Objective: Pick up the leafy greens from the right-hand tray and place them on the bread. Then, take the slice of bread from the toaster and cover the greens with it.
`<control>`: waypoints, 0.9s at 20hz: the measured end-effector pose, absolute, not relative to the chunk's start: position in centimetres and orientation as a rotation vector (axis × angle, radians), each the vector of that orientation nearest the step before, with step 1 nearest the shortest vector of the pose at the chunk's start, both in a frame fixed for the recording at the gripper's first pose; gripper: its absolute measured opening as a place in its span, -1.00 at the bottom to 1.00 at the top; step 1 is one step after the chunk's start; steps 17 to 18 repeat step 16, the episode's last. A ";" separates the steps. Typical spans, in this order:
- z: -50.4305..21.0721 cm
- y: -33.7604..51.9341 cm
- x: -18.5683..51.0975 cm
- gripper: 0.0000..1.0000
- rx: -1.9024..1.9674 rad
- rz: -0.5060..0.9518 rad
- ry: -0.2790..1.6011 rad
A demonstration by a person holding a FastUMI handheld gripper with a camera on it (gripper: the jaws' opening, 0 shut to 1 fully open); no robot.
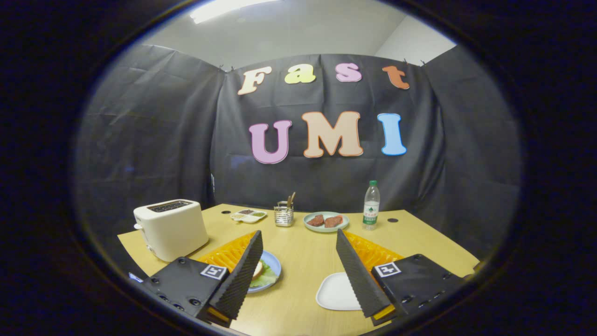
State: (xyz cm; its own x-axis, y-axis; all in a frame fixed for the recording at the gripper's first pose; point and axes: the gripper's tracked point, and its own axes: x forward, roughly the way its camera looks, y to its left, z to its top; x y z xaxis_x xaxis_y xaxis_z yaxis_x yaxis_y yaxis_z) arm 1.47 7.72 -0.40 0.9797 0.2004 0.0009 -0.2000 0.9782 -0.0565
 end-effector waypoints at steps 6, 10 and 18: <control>0.4 3.7 -0.9 0.97 -0.013 0.195 -0.050; -0.3 1.8 -2.4 0.97 0.007 0.196 -0.065; -1.4 -0.5 -4.2 0.97 0.020 0.196 -0.066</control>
